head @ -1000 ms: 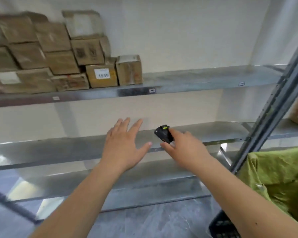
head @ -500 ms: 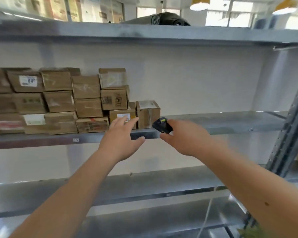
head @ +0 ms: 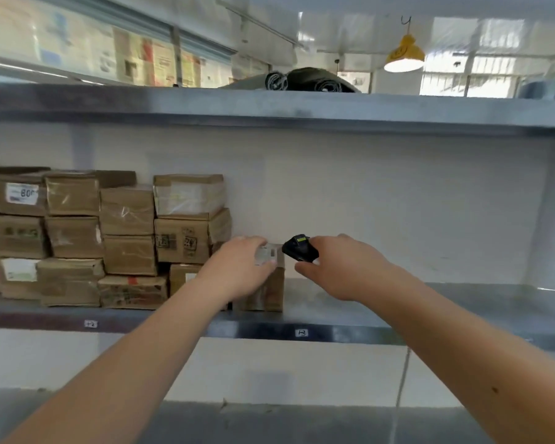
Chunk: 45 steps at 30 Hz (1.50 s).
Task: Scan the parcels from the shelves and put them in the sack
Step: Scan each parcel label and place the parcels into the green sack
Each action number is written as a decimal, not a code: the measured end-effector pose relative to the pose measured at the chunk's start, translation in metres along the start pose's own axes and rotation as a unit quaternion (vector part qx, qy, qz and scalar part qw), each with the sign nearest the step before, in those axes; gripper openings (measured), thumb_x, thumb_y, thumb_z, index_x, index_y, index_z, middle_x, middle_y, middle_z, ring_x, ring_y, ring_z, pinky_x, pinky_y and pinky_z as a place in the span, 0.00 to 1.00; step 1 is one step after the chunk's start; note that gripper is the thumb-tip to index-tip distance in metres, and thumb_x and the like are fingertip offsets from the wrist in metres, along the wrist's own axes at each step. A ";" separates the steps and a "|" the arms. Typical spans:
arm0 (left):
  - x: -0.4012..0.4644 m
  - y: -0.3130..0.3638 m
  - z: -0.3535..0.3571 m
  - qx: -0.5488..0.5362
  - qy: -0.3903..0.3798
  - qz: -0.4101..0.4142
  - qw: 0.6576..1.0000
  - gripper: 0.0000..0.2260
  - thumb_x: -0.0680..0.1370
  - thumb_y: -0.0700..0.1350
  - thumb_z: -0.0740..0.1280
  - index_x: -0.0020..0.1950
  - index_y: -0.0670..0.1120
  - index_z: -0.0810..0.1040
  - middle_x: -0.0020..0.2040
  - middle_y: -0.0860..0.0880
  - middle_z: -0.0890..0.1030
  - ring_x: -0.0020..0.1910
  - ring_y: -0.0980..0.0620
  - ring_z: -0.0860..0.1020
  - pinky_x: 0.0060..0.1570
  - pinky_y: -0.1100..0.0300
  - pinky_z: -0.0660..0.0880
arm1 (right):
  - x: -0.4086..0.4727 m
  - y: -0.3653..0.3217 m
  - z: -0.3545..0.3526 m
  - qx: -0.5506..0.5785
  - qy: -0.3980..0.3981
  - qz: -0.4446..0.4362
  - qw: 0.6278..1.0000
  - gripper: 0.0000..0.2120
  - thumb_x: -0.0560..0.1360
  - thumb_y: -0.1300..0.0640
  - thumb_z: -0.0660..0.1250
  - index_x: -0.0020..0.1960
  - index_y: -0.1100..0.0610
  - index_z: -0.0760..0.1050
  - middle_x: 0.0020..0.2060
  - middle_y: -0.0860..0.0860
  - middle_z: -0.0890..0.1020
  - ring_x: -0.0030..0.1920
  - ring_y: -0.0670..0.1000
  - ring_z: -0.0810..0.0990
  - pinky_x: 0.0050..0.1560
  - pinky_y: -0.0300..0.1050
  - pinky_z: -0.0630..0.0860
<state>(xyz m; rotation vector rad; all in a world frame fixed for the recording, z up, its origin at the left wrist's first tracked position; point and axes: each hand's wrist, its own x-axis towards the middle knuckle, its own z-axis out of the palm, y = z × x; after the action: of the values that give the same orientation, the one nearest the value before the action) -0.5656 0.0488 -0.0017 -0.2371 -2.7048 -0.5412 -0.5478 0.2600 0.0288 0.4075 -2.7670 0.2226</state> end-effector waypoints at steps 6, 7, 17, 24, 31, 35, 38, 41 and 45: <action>0.040 0.012 0.024 0.020 -0.018 -0.063 0.998 0.21 0.83 0.56 0.63 0.74 0.47 0.77 0.70 0.43 0.78 0.67 0.44 0.77 0.67 0.51 0.74 | 0.040 0.038 0.013 -0.004 -0.033 -0.032 0.999 0.22 0.79 0.35 0.62 0.66 0.48 0.76 0.53 0.53 0.79 0.49 0.56 0.80 0.51 0.50 0.79; 0.043 0.013 0.027 0.019 -0.021 -0.070 0.997 0.21 0.84 0.55 0.63 0.73 0.47 0.77 0.70 0.43 0.79 0.67 0.44 0.77 0.66 0.52 0.75 | 0.045 0.043 0.014 -0.007 -0.039 -0.035 0.999 0.22 0.80 0.35 0.62 0.66 0.48 0.75 0.54 0.54 0.79 0.49 0.57 0.80 0.52 0.51 0.79; 0.059 0.006 0.042 -0.135 0.047 -0.104 0.984 0.22 0.78 0.53 0.74 0.71 0.52 0.78 0.70 0.48 0.78 0.65 0.49 0.77 0.62 0.61 0.72 | 0.063 0.067 0.016 -0.012 -0.064 -0.031 0.997 0.23 0.80 0.34 0.62 0.65 0.49 0.75 0.50 0.51 0.79 0.47 0.53 0.79 0.47 0.48 0.78; 0.065 0.003 0.075 -0.410 0.074 -0.227 0.880 0.47 0.66 0.52 0.86 0.80 0.57 0.65 0.72 0.47 0.70 0.59 0.50 0.75 0.53 0.57 0.75 | 0.049 0.072 0.016 -0.015 -0.073 0.012 0.997 0.22 0.79 0.34 0.61 0.62 0.49 0.75 0.47 0.49 0.79 0.44 0.51 0.79 0.43 0.47 0.76; 0.042 -0.001 0.083 -0.493 0.007 -0.103 0.864 0.62 0.54 0.57 0.88 0.80 0.68 0.56 0.76 0.54 0.73 0.71 0.49 0.73 0.70 0.45 0.74 | 0.013 0.057 0.014 0.041 -0.074 0.039 0.996 0.25 0.82 0.36 0.60 0.74 0.47 0.69 0.66 0.50 0.80 0.59 0.54 0.80 0.59 0.51 0.78; 0.027 0.001 0.085 -0.435 0.015 -0.016 0.900 0.50 0.60 0.56 0.84 0.75 0.75 0.60 0.76 0.51 0.69 0.72 0.46 0.72 0.70 0.41 0.75 | -0.013 0.050 0.008 0.051 -0.063 0.063 0.995 0.23 0.82 0.37 0.59 0.73 0.45 0.70 0.62 0.50 0.82 0.53 0.53 0.81 0.58 0.53 0.80; 0.017 -0.001 0.087 -0.396 0.018 0.027 0.918 0.47 0.61 0.56 0.84 0.70 0.80 0.60 0.73 0.56 0.63 0.67 0.50 0.71 0.67 0.51 0.76 | -0.038 0.047 0.004 0.047 -0.054 0.087 0.994 0.23 0.81 0.36 0.59 0.73 0.42 0.70 0.60 0.49 0.82 0.50 0.51 0.80 0.53 0.49 0.78; 0.009 -0.006 0.086 -0.372 0.003 0.076 0.925 0.54 0.56 0.60 0.86 0.70 0.81 0.55 0.70 0.62 0.57 0.68 0.52 0.66 0.69 0.56 0.65 | -0.061 0.042 0.002 0.041 -0.061 0.116 0.991 0.23 0.81 0.35 0.58 0.72 0.42 0.69 0.56 0.48 0.82 0.45 0.49 0.80 0.44 0.46 0.75; 0.001 -0.014 0.083 -0.363 -0.010 0.138 0.922 0.56 0.58 0.57 0.87 0.72 0.80 0.53 0.77 0.59 0.53 0.75 0.52 0.61 0.74 0.55 0.60 | -0.091 0.030 0.002 0.035 -0.081 0.138 0.986 0.18 0.80 0.36 0.58 0.67 0.40 0.72 0.42 0.42 0.80 0.38 0.45 0.79 0.34 0.45 0.72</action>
<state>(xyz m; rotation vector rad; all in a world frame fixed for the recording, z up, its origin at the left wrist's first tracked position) -0.5965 0.0691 -0.0780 -0.7983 -2.3053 -1.4275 -0.4754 0.3112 -0.0081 0.0573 -2.9771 0.3705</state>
